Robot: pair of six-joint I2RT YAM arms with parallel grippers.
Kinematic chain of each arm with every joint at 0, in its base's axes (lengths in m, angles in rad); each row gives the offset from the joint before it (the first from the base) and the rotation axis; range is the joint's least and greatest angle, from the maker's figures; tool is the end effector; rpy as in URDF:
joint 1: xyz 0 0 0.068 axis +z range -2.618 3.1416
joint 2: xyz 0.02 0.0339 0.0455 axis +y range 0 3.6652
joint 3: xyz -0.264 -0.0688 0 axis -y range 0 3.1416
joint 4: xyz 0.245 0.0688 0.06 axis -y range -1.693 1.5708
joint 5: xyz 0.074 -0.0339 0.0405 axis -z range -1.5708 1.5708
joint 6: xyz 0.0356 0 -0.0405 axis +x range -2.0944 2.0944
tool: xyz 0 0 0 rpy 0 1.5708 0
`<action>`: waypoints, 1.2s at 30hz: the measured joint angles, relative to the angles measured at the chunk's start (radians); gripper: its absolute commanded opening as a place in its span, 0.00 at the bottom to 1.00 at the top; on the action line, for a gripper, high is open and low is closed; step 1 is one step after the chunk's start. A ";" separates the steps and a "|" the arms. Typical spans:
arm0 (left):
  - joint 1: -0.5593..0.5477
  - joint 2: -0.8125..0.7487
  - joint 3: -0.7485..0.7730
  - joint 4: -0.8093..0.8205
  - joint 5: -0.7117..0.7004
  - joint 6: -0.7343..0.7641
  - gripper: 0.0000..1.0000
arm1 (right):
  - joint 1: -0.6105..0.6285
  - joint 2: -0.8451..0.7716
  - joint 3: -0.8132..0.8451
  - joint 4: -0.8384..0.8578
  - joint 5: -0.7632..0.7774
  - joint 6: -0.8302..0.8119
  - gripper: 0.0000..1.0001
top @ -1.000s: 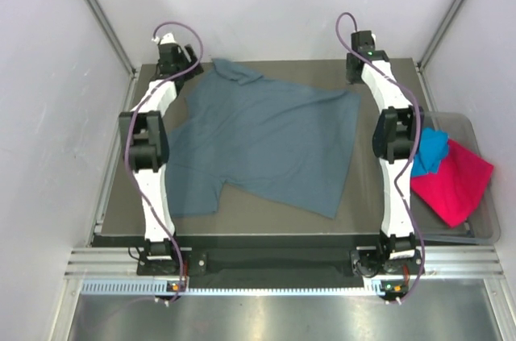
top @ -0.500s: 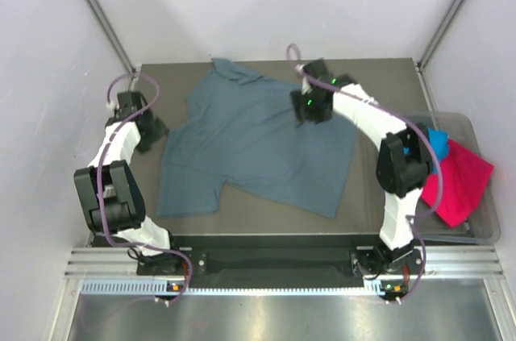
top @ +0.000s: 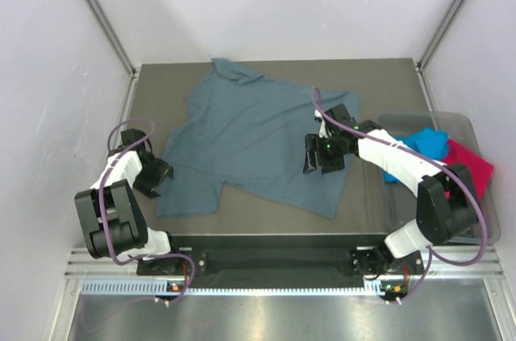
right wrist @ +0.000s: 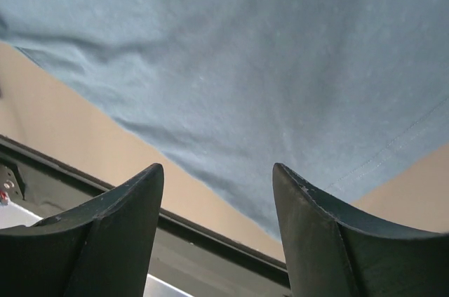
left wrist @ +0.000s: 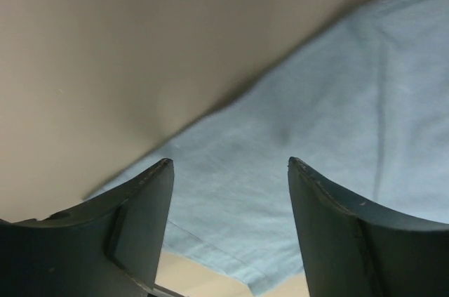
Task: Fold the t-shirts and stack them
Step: Flatten the tshirt out
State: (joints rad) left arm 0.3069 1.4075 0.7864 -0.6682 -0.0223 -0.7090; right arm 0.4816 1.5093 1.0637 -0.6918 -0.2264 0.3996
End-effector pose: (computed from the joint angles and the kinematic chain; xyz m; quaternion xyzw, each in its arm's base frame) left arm 0.2302 0.0738 0.1749 -0.4829 0.8643 -0.0172 0.1397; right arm 0.2589 0.1444 0.2269 -0.0640 0.9686 0.1909 0.1462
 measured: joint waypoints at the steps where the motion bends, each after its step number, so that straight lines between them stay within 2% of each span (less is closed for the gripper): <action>1: 0.002 0.006 -0.005 0.003 -0.006 0.000 0.68 | -0.001 -0.012 -0.018 0.005 -0.003 0.004 0.64; 6: 0.018 0.057 -0.003 0.002 -0.029 -0.008 0.65 | -0.033 -0.055 -0.097 0.019 -0.008 0.007 0.64; 8: 0.023 0.053 -0.010 0.005 -0.034 -0.014 0.57 | -0.057 -0.065 -0.112 0.020 -0.008 0.006 0.65; 9: 0.028 0.051 -0.014 0.005 -0.037 -0.017 0.50 | -0.070 -0.070 -0.118 0.023 -0.008 0.006 0.64; 10: 0.037 0.048 -0.019 0.005 -0.037 -0.022 0.21 | -0.081 -0.072 -0.122 0.024 -0.008 0.006 0.64; 12: 0.061 0.045 -0.030 0.002 -0.039 -0.022 0.01 | -0.101 -0.074 -0.128 0.028 -0.007 0.008 0.64; 18: 0.111 0.032 -0.040 0.013 0.026 -0.032 0.00 | -0.112 -0.076 -0.162 0.045 0.000 0.018 0.64; 21: 0.111 -0.032 -0.074 0.010 0.021 -0.065 0.00 | -0.112 -0.076 -0.196 0.049 -0.001 0.028 0.62; 28: 0.110 -0.329 -0.088 -0.173 -0.042 -0.208 0.00 | -0.106 -0.067 -0.261 0.063 -0.020 0.054 0.56; 36: 0.110 -0.460 -0.095 -0.381 -0.158 -0.351 0.00 | -0.039 0.042 -0.181 0.063 -0.041 0.055 0.56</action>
State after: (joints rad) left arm 0.4168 0.9478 0.6910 -1.0489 -0.1802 -1.0603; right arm 0.4427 1.5509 0.8829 -0.6292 -0.2676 0.4541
